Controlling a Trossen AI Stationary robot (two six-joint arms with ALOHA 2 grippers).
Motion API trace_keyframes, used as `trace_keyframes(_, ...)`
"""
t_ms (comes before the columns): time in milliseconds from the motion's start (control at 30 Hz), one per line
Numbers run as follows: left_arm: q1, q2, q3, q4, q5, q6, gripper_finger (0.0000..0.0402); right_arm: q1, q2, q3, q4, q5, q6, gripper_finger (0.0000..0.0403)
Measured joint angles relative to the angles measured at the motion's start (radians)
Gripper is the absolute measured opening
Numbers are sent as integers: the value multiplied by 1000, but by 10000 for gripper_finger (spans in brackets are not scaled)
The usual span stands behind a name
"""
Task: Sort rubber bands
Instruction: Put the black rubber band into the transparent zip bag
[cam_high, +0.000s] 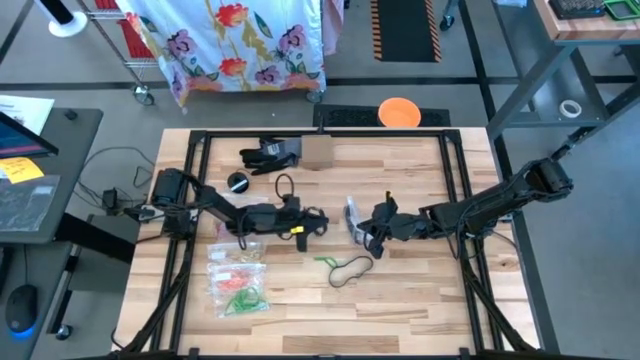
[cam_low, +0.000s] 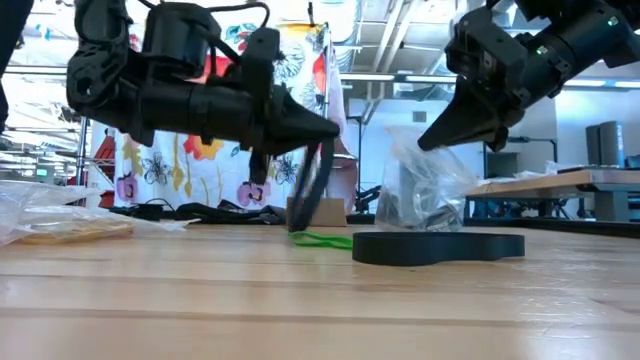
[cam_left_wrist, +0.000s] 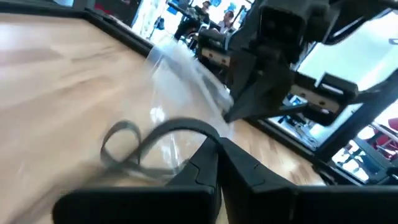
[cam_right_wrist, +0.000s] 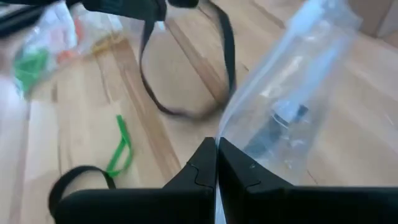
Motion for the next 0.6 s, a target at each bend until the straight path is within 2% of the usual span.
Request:
trace_keyframes(167,-6,0,89,-119,2,26,4,-7,0,0,24,1,-18,14)
trace_keyframes(367,1,0,233,-323,0,47,44,-7,0,0,32,1,-20,42)
trace_keyframes(433,5,0,270,-420,-23,40,52,-7,0,0,30,0,-20,37)
trace_keyframes(533,6,0,301,-551,-78,44,53,-5,0,0,6,22,-35,7)
trace_keyframes(600,6,3,301,-562,-91,44,47,-1,0,0,-11,31,-36,4)
